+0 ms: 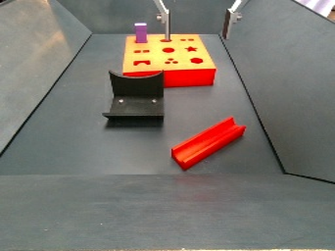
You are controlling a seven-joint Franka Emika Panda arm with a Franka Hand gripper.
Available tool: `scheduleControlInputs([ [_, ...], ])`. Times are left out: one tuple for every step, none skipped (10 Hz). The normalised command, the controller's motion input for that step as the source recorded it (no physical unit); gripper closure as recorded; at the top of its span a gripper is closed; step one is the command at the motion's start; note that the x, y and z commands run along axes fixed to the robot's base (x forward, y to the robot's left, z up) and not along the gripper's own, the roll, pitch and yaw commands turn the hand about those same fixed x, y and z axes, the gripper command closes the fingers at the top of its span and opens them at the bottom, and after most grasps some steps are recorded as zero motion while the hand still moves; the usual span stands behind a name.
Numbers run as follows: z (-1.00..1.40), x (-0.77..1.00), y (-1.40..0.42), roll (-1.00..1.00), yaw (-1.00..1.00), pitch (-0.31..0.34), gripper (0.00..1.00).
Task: Pick up the arch object. Move up. Place the arch object on the fixture. Regrasp the arch object. Move to above the board. Insert the arch object.
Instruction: Pick up the arch object.
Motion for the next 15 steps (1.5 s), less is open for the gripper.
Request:
scheduleControlInputs([
  [0.0,-0.04,0.0,0.0,0.0,0.0,0.0],
  [-0.19,-0.24,0.05,0.0,-0.85,0.034,0.0],
  [-0.26,-0.04,0.0,0.0,-1.0,0.051,0.0],
  [-0.31,-0.03,0.0,0.0,-1.0,0.057,0.0],
  [-0.49,-0.03,0.0,0.0,-1.0,0.09,0.0],
  [-0.59,-0.09,0.24,0.0,-0.77,0.087,0.0],
  [-0.71,-0.1,0.36,0.0,-0.66,0.086,0.0],
  [-0.74,-0.1,0.35,0.0,-0.67,0.09,0.0],
  [-0.78,-0.12,0.28,0.0,-0.74,0.06,0.0],
  [-0.85,-0.15,0.19,0.0,-0.81,0.003,0.0],
  [-0.94,-0.18,0.2,-0.04,-0.76,-0.003,0.0],
  [-0.86,-0.17,0.34,-0.09,-0.54,-0.08,0.0],
  [-0.77,-0.17,0.44,-0.13,-0.37,-0.113,0.0],
  [-0.71,-0.21,0.47,-0.19,-0.29,-0.11,0.0],
  [-0.6,-0.23,0.36,-0.25,-0.34,-0.141,0.0],
])
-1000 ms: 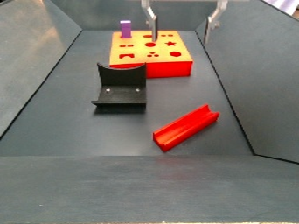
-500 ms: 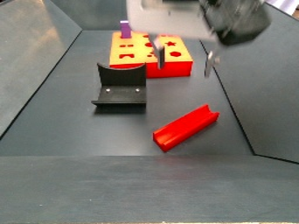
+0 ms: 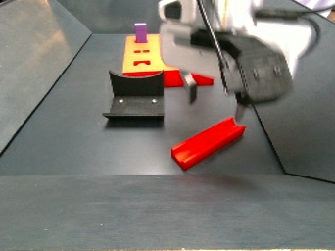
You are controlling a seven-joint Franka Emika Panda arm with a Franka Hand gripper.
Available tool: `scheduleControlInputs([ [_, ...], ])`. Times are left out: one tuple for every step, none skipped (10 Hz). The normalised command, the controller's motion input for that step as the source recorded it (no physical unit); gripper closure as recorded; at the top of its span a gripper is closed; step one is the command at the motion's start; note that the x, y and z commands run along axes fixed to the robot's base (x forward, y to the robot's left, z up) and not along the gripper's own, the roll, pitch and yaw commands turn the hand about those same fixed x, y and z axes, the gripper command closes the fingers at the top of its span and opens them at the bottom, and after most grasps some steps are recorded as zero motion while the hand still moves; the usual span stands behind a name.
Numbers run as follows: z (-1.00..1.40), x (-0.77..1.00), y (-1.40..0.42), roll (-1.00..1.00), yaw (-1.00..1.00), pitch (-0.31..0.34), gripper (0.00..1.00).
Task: Pick up the arch object. Move up. Place the arch object on the fixture. Regrasp the arch object. Move to above the board. Insert the arch object.
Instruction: Pick up the arch object.
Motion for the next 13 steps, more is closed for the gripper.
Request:
scheduleControlInputs([
  [-0.4,-0.05,0.28,-0.34,-0.26,-0.204,0.0],
  [-0.33,0.0,0.25,-0.38,-0.2,-0.224,0.0],
  [-0.34,0.0,0.15,-0.38,-0.15,-0.22,0.0],
  [-0.4,0.0,0.02,-0.33,-0.13,-0.206,0.0],
  [-0.53,-0.13,-0.09,-0.17,-0.03,-0.246,0.0],
  [-0.3,-0.17,-0.32,-0.01,0.0,-0.2,0.0],
  [-0.3,-0.22,-0.33,0.0,0.0,-0.226,0.0],
  [-0.39,-0.26,-0.22,-0.05,0.0,-0.266,0.0],
  [-0.33,-0.25,-0.03,-0.14,0.0,-0.286,0.0],
  [-0.16,-0.15,0.0,-0.17,0.0,-0.231,0.0],
  [-0.11,-0.02,0.0,-0.08,0.0,-0.131,0.0],
  [-0.09,0.0,0.0,-0.05,0.0,-0.066,0.0],
  [-0.04,0.0,0.0,-0.03,0.0,-0.029,0.0],
])
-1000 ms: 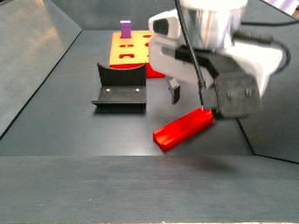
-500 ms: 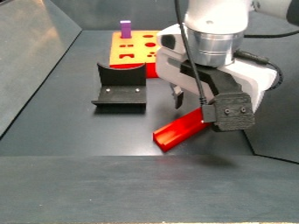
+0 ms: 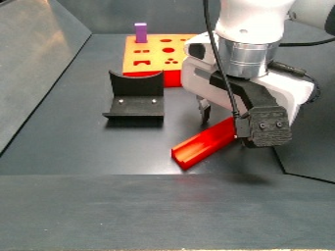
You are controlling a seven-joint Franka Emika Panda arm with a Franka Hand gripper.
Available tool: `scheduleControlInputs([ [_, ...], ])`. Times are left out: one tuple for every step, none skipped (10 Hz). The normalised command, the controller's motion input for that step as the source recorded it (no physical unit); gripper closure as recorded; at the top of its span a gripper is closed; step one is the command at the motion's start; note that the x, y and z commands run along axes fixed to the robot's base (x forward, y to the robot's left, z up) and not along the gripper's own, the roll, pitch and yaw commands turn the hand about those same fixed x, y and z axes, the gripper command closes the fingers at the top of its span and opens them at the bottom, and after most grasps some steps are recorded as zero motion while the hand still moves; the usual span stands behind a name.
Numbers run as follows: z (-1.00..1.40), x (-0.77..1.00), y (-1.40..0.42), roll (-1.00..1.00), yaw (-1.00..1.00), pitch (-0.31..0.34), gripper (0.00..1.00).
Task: Pick up the arch object. Move up. Place the arch object on the fixture. Regrasp the arch object. Move to above the board. Insert the arch object.
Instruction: Pick up the arch object.
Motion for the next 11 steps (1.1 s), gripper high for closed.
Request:
scheduleControlInputs([
  [-0.02,0.01,0.0,-0.02,0.0,0.0,0.0],
  [0.0,0.0,0.0,0.0,0.0,0.0,1.0],
  [0.0,0.0,0.0,0.0,0.0,0.0,1.0],
  [0.0,0.0,0.0,0.0,0.0,0.0,1.0],
  [0.0,0.0,0.0,0.0,0.0,0.0,1.0],
  [0.0,0.0,0.0,0.0,0.0,0.0,1.0],
  [0.0,0.0,0.0,0.0,0.0,0.0,1.0],
  [0.0,0.0,0.0,0.0,0.0,0.0,1.0],
  [0.0,0.0,0.0,0.0,0.0,0.0,1.0],
  [0.0,0.0,0.0,0.0,0.0,0.0,1.0],
  [0.0,0.0,0.0,0.0,0.0,0.0,1.0],
])
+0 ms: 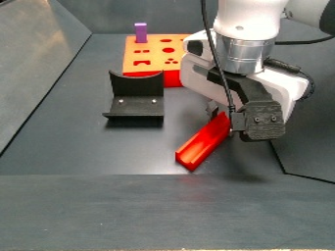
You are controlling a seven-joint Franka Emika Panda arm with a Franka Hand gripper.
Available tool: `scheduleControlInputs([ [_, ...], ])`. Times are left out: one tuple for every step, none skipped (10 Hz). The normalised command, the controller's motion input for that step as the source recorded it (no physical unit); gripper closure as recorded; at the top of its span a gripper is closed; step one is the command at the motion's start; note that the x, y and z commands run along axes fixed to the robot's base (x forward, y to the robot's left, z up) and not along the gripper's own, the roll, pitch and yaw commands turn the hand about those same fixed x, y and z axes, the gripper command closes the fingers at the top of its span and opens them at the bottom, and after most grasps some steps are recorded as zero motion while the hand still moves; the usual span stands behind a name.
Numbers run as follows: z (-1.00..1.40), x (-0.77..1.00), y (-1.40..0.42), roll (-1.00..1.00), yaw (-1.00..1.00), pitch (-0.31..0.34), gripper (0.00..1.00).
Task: Pick up the arch object. Move up. Place the arch object on the fixture. Regrasp the arch object. Move to above the board. Insert the arch object.
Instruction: Pick up the arch object, then move up.
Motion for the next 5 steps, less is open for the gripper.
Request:
scheduleControlInputs([
  [0.0,0.0,0.0,0.0,0.0,0.0,1.0],
  [0.83,0.0,0.0,0.0,0.0,0.0,1.0],
  [0.81,0.0,-0.03,0.0,-0.02,0.008,1.0],
  [0.76,-0.02,-0.03,0.0,-0.03,0.022,1.0],
  [0.63,-0.03,-0.01,0.03,-0.03,0.041,1.0],
])
